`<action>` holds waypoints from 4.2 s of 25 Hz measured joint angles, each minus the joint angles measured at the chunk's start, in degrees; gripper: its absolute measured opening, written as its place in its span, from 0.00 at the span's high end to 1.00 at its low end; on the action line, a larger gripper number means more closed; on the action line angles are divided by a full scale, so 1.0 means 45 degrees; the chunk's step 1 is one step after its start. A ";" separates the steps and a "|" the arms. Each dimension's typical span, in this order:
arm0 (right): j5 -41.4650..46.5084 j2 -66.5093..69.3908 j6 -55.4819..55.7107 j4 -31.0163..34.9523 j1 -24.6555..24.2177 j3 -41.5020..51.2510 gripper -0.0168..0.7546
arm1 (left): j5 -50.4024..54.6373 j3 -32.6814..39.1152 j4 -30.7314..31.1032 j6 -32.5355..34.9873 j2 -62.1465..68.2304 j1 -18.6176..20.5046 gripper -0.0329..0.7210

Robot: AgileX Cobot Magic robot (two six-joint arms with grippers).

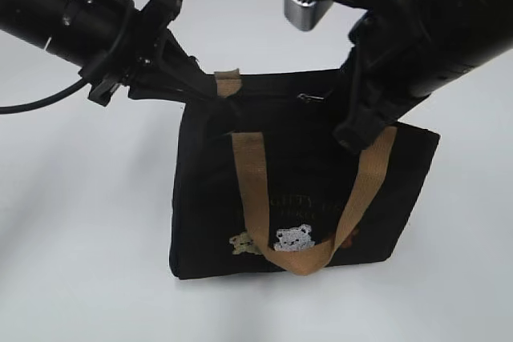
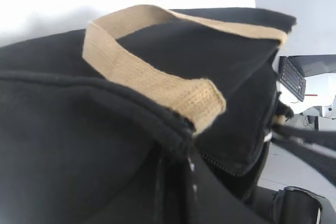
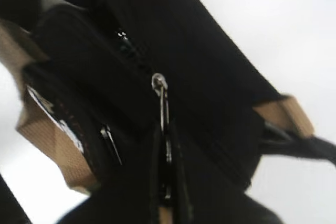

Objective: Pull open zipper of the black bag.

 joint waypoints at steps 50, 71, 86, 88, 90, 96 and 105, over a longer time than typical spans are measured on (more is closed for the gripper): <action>0.6178 -0.6469 0.4206 0.0080 -0.4139 0.4578 0.23 | 0.1692 0.4687 1.0507 -0.4682 -1.1047 0.0012 0.35; 0.5143 -1.5965 0.3538 0.0421 -0.4139 0.7460 0.23 | 0.1611 0.8196 1.1653 -0.4753 -2.0971 0.0012 0.37; 0.5132 -1.5965 0.3506 0.0484 -0.4139 0.7460 0.23 | 0.1611 0.8225 1.1653 -0.4768 -2.0971 0.0012 0.38; 0.5132 -1.5965 0.3506 0.0484 -0.4139 0.7460 0.23 | 0.1611 0.8225 1.1653 -0.4768 -2.0971 0.0012 0.38; 0.5132 -1.5965 0.3506 0.0484 -0.4139 0.7466 0.23 | 0.1611 0.8225 1.1653 -0.4768 -2.0971 0.0021 0.39; 0.5132 -1.5980 0.3506 0.0508 -0.4955 0.7476 0.23 | 0.1611 0.8225 1.1639 -0.4768 -2.0971 0.1650 0.41; 0.5121 -1.7935 0.3506 0.0508 -0.7097 0.7482 0.23 | 0.1611 0.8225 1.1639 -0.4768 -2.0971 0.4148 0.47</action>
